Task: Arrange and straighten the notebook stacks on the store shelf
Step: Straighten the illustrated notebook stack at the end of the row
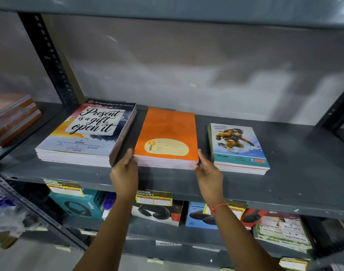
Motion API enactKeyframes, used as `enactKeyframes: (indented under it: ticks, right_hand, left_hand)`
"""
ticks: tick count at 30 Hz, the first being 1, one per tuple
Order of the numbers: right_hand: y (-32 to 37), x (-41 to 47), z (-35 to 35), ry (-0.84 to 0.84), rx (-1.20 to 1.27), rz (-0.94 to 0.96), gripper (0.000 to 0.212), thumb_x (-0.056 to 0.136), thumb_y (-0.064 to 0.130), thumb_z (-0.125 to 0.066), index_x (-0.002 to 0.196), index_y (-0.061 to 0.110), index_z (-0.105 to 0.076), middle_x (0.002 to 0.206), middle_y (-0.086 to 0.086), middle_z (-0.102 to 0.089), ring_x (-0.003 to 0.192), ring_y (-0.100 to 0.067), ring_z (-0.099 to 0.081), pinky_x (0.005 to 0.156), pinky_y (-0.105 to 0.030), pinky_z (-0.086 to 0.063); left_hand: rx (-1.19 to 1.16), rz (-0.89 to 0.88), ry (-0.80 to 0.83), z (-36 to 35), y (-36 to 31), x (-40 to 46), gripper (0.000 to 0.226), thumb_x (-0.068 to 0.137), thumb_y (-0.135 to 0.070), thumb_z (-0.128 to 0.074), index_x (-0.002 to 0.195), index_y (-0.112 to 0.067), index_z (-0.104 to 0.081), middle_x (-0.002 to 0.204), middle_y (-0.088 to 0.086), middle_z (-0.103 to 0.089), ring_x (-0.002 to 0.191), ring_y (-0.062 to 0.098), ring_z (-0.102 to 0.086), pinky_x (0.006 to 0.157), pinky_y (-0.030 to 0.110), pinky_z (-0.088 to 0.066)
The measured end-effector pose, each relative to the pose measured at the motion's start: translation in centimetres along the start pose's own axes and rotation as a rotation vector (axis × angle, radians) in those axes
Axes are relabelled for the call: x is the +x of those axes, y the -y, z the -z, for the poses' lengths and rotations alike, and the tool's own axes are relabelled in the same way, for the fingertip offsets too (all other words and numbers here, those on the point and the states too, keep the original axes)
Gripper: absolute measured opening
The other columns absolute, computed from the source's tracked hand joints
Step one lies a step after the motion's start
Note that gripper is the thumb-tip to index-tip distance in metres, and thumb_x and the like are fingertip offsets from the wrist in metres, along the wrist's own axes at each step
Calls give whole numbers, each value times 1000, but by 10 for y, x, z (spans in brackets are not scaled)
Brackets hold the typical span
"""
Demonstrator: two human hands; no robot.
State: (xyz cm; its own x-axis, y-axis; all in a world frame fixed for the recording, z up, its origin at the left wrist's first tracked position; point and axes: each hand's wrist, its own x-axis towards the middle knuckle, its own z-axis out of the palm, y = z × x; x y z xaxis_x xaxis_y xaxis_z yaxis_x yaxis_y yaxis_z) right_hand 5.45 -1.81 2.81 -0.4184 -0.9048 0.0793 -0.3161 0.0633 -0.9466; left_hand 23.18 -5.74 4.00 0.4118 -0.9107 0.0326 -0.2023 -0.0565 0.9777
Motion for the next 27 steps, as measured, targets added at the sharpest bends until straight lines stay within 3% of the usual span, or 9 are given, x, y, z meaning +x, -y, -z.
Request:
enactKeyframes:
  ticks: [2,5,6,9,11,14,19,23,27]
  right_hand:
    - [-6,-10,15,-103,-91,87,43,91,11,-54,133,18,-51,121,-9,-67,101,-14,-62,78,3,-38]
    - [-24,-12,55,-384,-74,162,38,89,6,-54,127,13,-58,123,-16,-64,106,-21,-61,91,-23,-52]
    - [-31,-8,70,-486,-37,164,38,89,6,-53,127,9,-58,125,-17,-61,111,-24,-58,94,-21,-50]
    - [-41,8,114,-636,63,39,44,91,14,-52,135,8,-48,136,-15,-53,124,-24,-50,105,-19,-37]
    - [-43,18,134,-514,69,-126,50,94,22,-48,143,13,-37,145,-11,-45,133,-27,-43,107,-28,-31]
    - [-41,26,147,-207,-80,-212,57,95,32,-42,148,23,-22,149,-8,-41,133,-27,-41,108,-35,-31]
    - [-44,34,151,6,-66,-199,57,94,34,-44,147,27,-24,138,-3,-51,110,-12,-46,97,-28,-36]
    - [-49,38,162,88,-9,-182,57,92,19,-52,144,27,-30,121,5,-57,114,-16,-52,107,-34,-37]
    - [-47,35,169,85,111,-146,63,89,3,-54,145,18,-30,118,14,-54,111,-11,-52,94,-16,-40]
  left_hand:
    - [76,-166,-39,-9,-6,-22,43,93,-12,-49,135,-20,-47,123,1,-60,99,26,-61,88,31,-47]
    - [7,-557,158,-40,-18,-61,48,93,-13,-46,138,-19,-30,140,-5,-37,132,-8,-33,110,11,-29]
    - [0,-652,239,-52,-20,-72,49,92,-15,-44,138,-16,-27,141,-7,-33,132,-16,-25,109,3,-23]
    - [-18,-557,489,-89,-30,-96,52,95,-16,-43,141,-17,-18,144,-11,-28,130,-14,-30,95,-12,-21]
    - [75,-398,636,-112,-30,-104,59,96,-15,-43,146,-20,-12,148,-3,-36,123,0,-40,87,-9,-27]
    - [181,-225,800,-134,-26,-101,72,96,-16,-43,148,-20,6,150,3,-36,120,6,-41,94,13,-31]
    - [206,-134,720,-148,-28,-94,64,97,-14,-41,149,-21,-5,144,8,-44,125,23,-48,104,36,-41]
    - [207,-143,702,-148,-25,-92,57,98,-16,-37,149,-21,-11,141,7,-47,115,19,-51,97,34,-46]
    - [67,-134,637,-148,-20,-89,51,96,-8,-44,144,-15,-29,150,5,-36,127,16,-44,99,19,-38]
